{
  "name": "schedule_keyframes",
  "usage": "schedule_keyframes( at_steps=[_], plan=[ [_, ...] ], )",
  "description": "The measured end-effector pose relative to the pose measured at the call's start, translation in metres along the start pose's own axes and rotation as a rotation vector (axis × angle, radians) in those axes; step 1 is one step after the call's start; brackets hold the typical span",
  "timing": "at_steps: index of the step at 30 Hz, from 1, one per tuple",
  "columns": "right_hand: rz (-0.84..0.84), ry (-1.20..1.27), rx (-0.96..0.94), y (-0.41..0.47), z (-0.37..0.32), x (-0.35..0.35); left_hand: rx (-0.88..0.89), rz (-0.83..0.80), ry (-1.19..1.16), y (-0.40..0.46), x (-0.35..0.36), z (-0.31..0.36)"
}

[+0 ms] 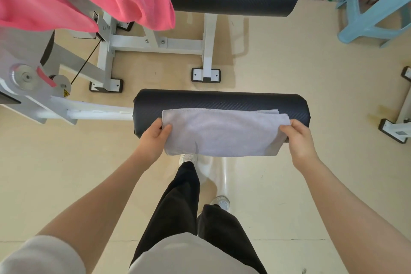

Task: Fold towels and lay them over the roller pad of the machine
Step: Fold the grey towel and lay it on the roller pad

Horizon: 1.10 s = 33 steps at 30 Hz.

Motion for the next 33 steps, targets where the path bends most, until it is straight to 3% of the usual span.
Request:
schedule_keyframes(
  at_steps=[5, 10, 14, 18, 22, 29, 33],
  plan=[
    [0.173, -0.24, -0.004, 0.003, 0.003, -0.001, 0.021, 0.056, 0.273, 0.003, -0.002, 0.002],
    [0.215, -0.302, -0.099, -0.001, 0.001, 0.009, 0.002, 0.228, 0.212, 0.0, -0.004, 0.011],
    [0.238, -0.289, -0.248, -0.009, -0.019, 0.02, -0.029, 0.19, 0.26, 0.006, -0.002, 0.015],
    [0.206, -0.215, -0.252, -0.006, -0.039, 0.019, -0.005, 0.209, 0.129, 0.008, -0.012, 0.017],
    [0.279, -0.169, -0.278, -0.002, -0.066, 0.008, 0.07, 0.225, -0.021, 0.032, -0.024, 0.034],
    [0.307, -0.235, -0.102, 0.016, -0.077, 0.015, -0.042, 0.245, -0.054, 0.054, -0.028, 0.038],
    [0.278, -0.177, -0.218, 0.009, -0.089, 0.015, -0.025, 0.194, -0.097, 0.045, -0.028, 0.034]
  ],
)
Point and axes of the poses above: each hand's wrist, its own y-axis towards the middle knuckle, its own x-axis out of the palm, z = x × y, the point moved 8 cm from there along y, towards the middle knuckle, and after that the axes turned 15 degrees about x, right-handed, at the moved point
